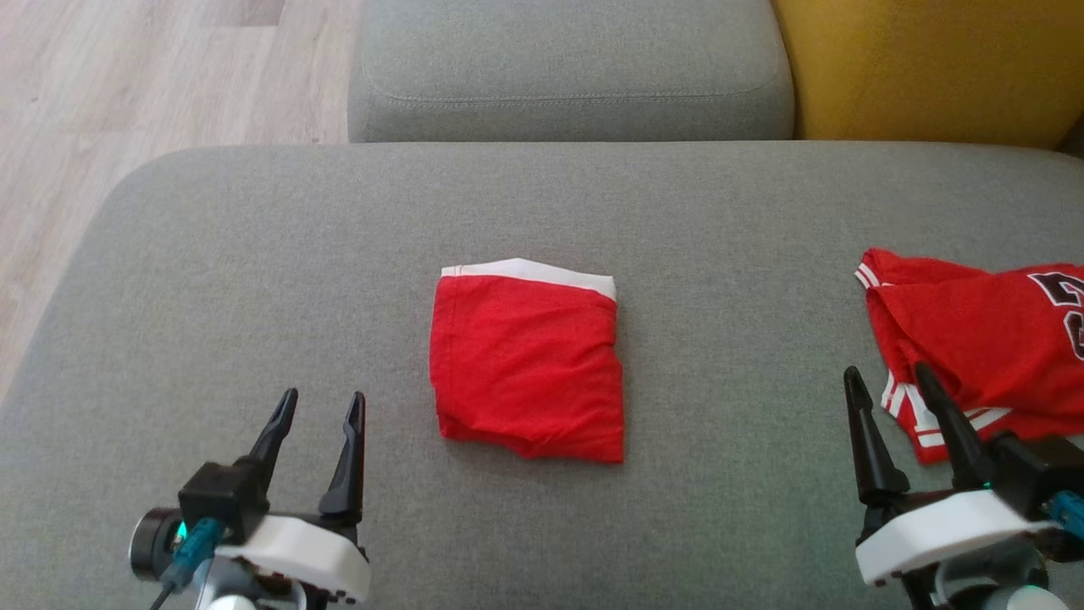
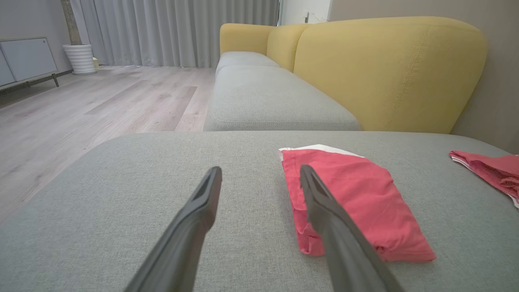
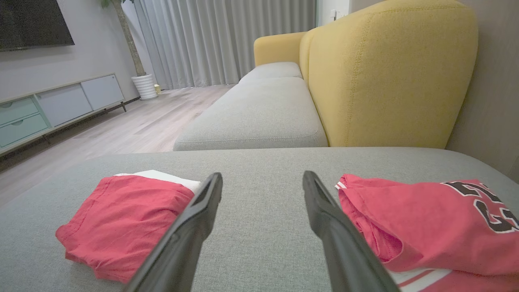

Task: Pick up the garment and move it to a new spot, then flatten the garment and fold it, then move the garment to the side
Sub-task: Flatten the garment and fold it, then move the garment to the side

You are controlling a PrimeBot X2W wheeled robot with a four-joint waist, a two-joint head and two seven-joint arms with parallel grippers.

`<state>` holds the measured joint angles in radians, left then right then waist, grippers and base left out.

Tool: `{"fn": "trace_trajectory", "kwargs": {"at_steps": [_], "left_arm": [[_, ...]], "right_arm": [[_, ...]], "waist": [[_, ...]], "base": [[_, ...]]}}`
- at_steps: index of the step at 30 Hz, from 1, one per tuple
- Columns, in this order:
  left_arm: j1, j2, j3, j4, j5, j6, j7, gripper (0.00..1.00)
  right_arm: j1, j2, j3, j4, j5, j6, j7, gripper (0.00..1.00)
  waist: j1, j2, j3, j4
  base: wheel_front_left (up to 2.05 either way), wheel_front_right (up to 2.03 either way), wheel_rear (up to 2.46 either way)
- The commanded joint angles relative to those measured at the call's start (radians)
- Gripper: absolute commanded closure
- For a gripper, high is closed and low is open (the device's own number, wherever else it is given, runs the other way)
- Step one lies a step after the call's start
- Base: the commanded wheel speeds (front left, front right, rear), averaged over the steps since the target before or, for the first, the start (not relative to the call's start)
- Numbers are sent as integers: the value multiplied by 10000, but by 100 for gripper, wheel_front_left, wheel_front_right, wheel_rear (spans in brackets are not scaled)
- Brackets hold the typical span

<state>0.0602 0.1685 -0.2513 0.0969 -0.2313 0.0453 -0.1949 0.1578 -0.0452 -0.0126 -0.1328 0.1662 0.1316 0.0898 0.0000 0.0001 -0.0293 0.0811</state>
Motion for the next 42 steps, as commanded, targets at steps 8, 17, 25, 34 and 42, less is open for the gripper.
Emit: {"fn": "trace_trajectory", "kwargs": {"at_steps": [8,17,25,34,42], "left_arm": [[-419,250,277,-413,-93,140,-89,0],[-440,309,236,-458,-111,201,-129,0],[-555,336,175,-479,-117,235,-170,0],[-1571,161,-55,-483,-31,109,-349,0],[-2573,-314,-304,-223,-23,-107,-579,0]], "right_arm": [[-207,-53,141,-439,33,-9,6,0],[-192,-52,137,-412,109,-9,-9,0],[-240,-52,52,-308,59,-9,4,0],[-1371,-51,384,1029,-86,-9,178,0],[-2727,-53,1185,3337,31,-9,206,0]], "waist": [[0,-1,31,1],[0,-1,67,-7],[0,-1,139,78],[0,-1,1125,1065],[0,-1,1917,2129]], "base": [[0,0,0],[0,0,0],[0,0,0],[0,0,0],[0,0,0]]}}
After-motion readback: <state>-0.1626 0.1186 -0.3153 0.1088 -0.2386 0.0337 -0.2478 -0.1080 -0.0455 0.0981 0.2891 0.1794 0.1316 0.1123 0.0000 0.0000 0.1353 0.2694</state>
